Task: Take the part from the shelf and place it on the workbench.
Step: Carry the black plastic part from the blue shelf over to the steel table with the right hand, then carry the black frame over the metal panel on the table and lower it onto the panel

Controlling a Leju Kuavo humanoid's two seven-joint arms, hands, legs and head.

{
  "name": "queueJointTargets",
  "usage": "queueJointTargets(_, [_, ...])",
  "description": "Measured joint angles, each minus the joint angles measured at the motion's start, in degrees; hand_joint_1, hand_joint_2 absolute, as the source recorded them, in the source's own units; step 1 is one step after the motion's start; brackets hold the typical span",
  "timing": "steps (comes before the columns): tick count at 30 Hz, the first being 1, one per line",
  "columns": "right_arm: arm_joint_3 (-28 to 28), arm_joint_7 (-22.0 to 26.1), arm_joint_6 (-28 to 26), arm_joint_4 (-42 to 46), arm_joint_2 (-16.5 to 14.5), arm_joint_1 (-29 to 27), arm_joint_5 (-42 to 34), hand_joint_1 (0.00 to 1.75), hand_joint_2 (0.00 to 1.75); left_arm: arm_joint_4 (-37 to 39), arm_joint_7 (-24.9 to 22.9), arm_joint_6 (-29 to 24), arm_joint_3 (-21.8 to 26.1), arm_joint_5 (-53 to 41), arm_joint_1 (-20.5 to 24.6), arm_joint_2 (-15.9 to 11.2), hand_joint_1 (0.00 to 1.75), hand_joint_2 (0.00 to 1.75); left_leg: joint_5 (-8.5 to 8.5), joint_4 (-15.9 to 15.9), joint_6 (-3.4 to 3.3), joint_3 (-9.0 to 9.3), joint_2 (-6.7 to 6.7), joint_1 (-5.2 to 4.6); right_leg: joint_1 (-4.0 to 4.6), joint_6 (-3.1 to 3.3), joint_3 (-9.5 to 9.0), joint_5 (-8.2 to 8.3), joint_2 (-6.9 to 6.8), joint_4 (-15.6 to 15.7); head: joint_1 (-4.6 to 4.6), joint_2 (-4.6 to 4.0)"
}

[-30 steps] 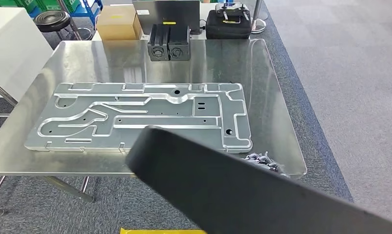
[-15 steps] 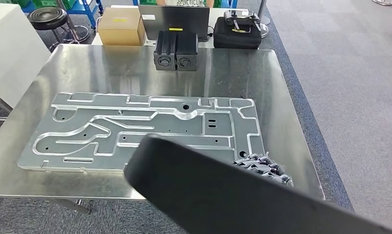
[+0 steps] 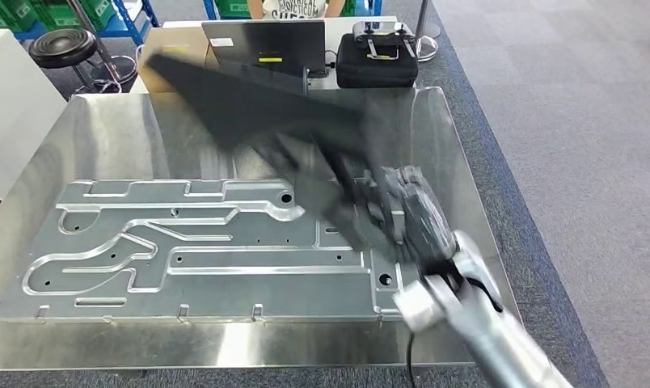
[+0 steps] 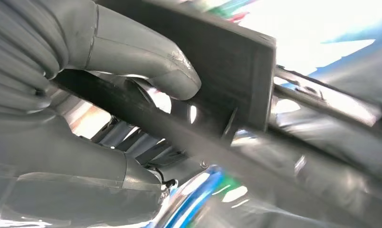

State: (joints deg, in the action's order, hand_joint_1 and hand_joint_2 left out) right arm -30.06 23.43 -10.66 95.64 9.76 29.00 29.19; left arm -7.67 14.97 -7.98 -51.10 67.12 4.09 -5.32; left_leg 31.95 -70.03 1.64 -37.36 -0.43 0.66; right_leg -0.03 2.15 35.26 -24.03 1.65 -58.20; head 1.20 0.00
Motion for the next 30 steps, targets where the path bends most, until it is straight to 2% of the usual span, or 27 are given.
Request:
queueJointTargets(1, [0.1, -0.7, -1.2, -7.9, -2.3, 5.0, 7.8, 1.75, 1.75, 0.0, 0.1, 0.1, 0.0, 0.3, 0.4, 0.0, 0.0, 1.75, -2.89, 4.1, -0.14, 1.06, 0.15, -0.02, 0.02, -0.11, -0.06, -0.08, 0.09, -0.1, 0.0, 0.0])
queueJointTargets(2, [0.0, -0.6, -2.2, -14.8, -4.5, 9.2, 14.4, 1.75, 1.75, 0.0, 0.2, 0.3, 0.0, 0.6, 0.8, 0.0, 0.0, 1.75, -4.84, 7.8, -0.39, 1.99, 0.3, -0.16, 0.11, -0.3, -0.08, -0.13, 0.04, -0.3, 0.0, 0.0])
queueJointTargets(3, [-0.4, -0.4, -2.8, -20.2, -6.4, 12.4, 18.8, 1.75, 1.75, 0.0, 0.3, 0.4, 0.0, 0.7, 1.0, 0.0, 0.0, 1.75, -5.96, 10.3, -0.73, 2.65, 0.45, -0.3, 0.21, -0.54, -0.01, -0.17, -0.12, -0.3, 0.0, 0.0])
queueJointTargets(5, [-1.6, -1.0, -3.2, -28.0, -9.6, 16.5, 23.1, 1.75, 1.75, 0.0, 0.6, 0.7, 0.0, 1.0, 1.1, 0.1, 0.0, 1.75, -6.58, 11.6, -1.5, 2.8, 0.41, -0.56, 0.37, -1.1, 0.12, -0.21, -0.59, -0.3, 0.0, 0.0])
queueJointTargets(8, [-3.1, -2.8, -3.0, -34.2, -12.6, 19.5, 24.3, 1.75, 1.75, 0.0, 0.9, 0.9, 0.0, 1.5, 0.8, 0.3, 0.0, 1.75, -7.73, 12.2, -2.39, 3.02, 0.02, -0.05, 0.46, -2.01, 0.44, -1.18, -1.18, -1.1, 0.0, 0.0])
queueJointTargets(9, [-3.5, -3.4, -2.7, -35.5, -13.1, 20.3, 24.6, 1.75, 1.75, 0.0, 1.0, 0.9, 0.0, 1.6, 0.7, 0.3, 0.0, 1.75, -7.88, 12.5, -2.62, 3.11, 0.0, 0.14, 0.4, -2.3, 1.31, -2.39, -1.27, -3.0, 0.0, 0.0])
queueJointTargets(10, [-4.0, -4.1, -2.4, -36.7, -13.5, 21.0, 25.1, 1.75, 1.75, 0.0, 1.1, 0.9, 0.0, 1.8, 0.7, 0.4, 0.0, 1.75, -7.89, 12.6, -2.74, 3.16, 0.0, 0.17, 0.19, -2.57, 2.87, -4.08, -1.33, -6.2, 0.0, 0.0])
queueJointTargets(12, [-5.1, -5.7, -1.9, -39.0, -14.1, 22.1, 27.0, 1.75, 1.75, 0.0, 1.3, 0.8, 0.0, 2.3, 0.7, 0.4, 0.0, 1.75, -7.75, 12.6, -2.87, 3.16, 0.0, 0.16, -0.15, -2.98, 6.91, -7.13, -1.35, -14.0, 0.0, 0.0])
queueJointTargets(13, [-5.8, -6.6, -1.9, -40.2, -14.3, 22.6, 28.2, 1.75, 1.75, 0.0, 1.5, 0.7, 0.0, 2.4, 0.6, 0.4, 0.0, 1.75, -7.64, 12.5, -2.87, 3.2, -0.02, 0.15, -0.3, -3.13, 8.3, -7.5, -1.36, -16.3, 0.0, 0.0])
queueJointTargets(14, [-6.5, -7.4, -1.9, -41.2, -14.5, 23.0, 29.3, 1.75, 1.75, 0.0, 1.7, 0.7, 0.0, 2.6, 0.5, 0.4, 0.0, 1.75, -7.52, 12.5, -2.83, 3.27, -0.06, 0.15, -0.41, -3.18, 8.58, -6.67, -1.37, -16.3, 0.0, 0.0])
queueJointTargets(15, [-7.1, -8.1, -1.9, -42.2, -14.7, 23.5, 30.3, 1.75, 1.75, 0.0, 1.9, 0.7, 0.0, 2.6, 0.5, 0.4, 0.0, 1.75, -7.37, 12.4, -2.75, 3.39, -0.1, 0.16, -0.48, -3.13, 7.8, -4.96, -1.37, -14.3, 0.0, 0.0])
queueJointTargets(17, [-8.0, -8.9, -1.7, -44.3, -15.1, 24.6, 31.6, 1.75, 1.75, 0.0, 2.5, 1.0, 0.0, 2.7, 0.4, 0.6, 0.0, 1.75, -7.01, 12.3, -2.46, 3.68, -0.2, 0.13, -0.42, -2.63, 4.0, -0.91, -1.38, -6.1, 0.0, 0.0])
queueJointTargets(19, [-8.8, -9.2, -1.3, -46.6, -15.7, 25.8, 32.1, 1.75, 1.75, 0.0, 3.3, 1.3, -0.1, 2.7, 0.4, 0.7, 0.0, 1.75, -6.73, 12.3, -1.94, 3.76, -0.21, 0.06, -0.04, -2.1, 1.46, 0.73, -1.36, -0.7, 0.0, 0.0])
queueJointTargets(21, [-9.4, -9.2, -0.4, -49.2, -16.3, 26.5, 32.3, 1.75, 1.75, 0.0, 4.1, 1.4, -0.2, 2.9, 0.5, 0.7, 0.0, 1.75, -6.64, 12.5, -1.28, 3.86, -0.18, 0.11, 0.3, -1.7, 1.16, 0.56, -1.31, 0.1, 0.0, 0.0])
queueJointTargets(23, [-9.9, -9.4, 0.7, -51.6, -17.1, 26.6, 32.2, 1.75, 1.75, 0.0, 5.1, 1.5, -0.2, 3.1, 0.4, 0.7, 0.0, 1.75, -6.11, 12.2, -0.69, 3.97, -0.11, 0.16, -0.02, -1.17, 0.65, 0.65, -1.34, 0.7, 0.0, 0.0])
queueJointTargets(24, [-10.2, -9.6, 1.2, -52.7, -17.6, 26.8, 32.2, 1.75, 1.75, 0.0, 5.5, 1.6, -0.2, 3.2, 0.4, 0.7, 0.0, 1.75, -5.21, 10.9, -0.46, 3.47, -0.06, 0.13, -0.21, -0.9, 0.33, 0.73, -1.4, 1.0, 0.0, 0.0])
queueJointTargets(25, [-10.4, -9.9, 1.8, -53.9, -18.2, 26.9, 32.0, 1.75, 1.75, 0.0, 5.8, 1.8, -0.3, 3.3, 0.4, 0.7, 0.0, 1.75, -3.76, 8.3, -0.22, 2.31, -0.01, 0.16, -0.37, -0.64, 0.02, 0.75, -1.47, 1.3, 0.01, 0.0])
queueJointTargets(27, [-10.9, -10.4, 3.1, -56.5, -19.2, 27.2, 31.8, 1.75, 1.75, 0.0, 6.1, 2.1, -0.4, 3.3, 0.4, 0.7, 0.0, 1.75, -0.43, 0.5, 0.23, -1.56, 0.04, 0.26, -0.24, -0.28, -0.19, 0.59, -1.56, 1.4, 0.01, 0.0])
queueJointTargets(28, [-11.2, -10.7, 3.7, -57.9, -19.7, 27.2, 31.8, 1.75, 1.75, 0.0, 6.2, 2.2, -0.6, 3.4, 0.4, 0.7, 0.0, 1.75, 0.42, -2.6, 0.43, -3.31, 0.04, 0.32, -0.18, -0.21, -0.23, 0.48, -1.58, 1.3, 0.02, 0.0])
queueJointTargets(29, [-11.5, -10.9, 4.2, -59.1, -20.1, 27.1, 31.8, 1.75, 1.75, 0.0, 6.3, 2.2, -0.8, 3.4, 0.3, 0.7, 0.0, 1.75, 0.16, -3.8, 0.58, -4.15, 0.05, 0.38, -0.16, -0.2, -0.26, 0.37, -1.56, 1.2, 0.02, 0.0])
queueJointTargets(30, [-11.9, -11.1, 4.6, -60.2, -20.5, 27.1, 32.0, 1.75, 1.75, 0.0, 6.3, 2.3, -1.0, 3.4, 0.2, 0.7, 0.0, 1.75, -1.18, -2.7, 0.66, -3.88, 0.06, 0.47, -0.17, -0.25, -0.29, 0.23, -1.52, 1.1, 0.02, 0.0])
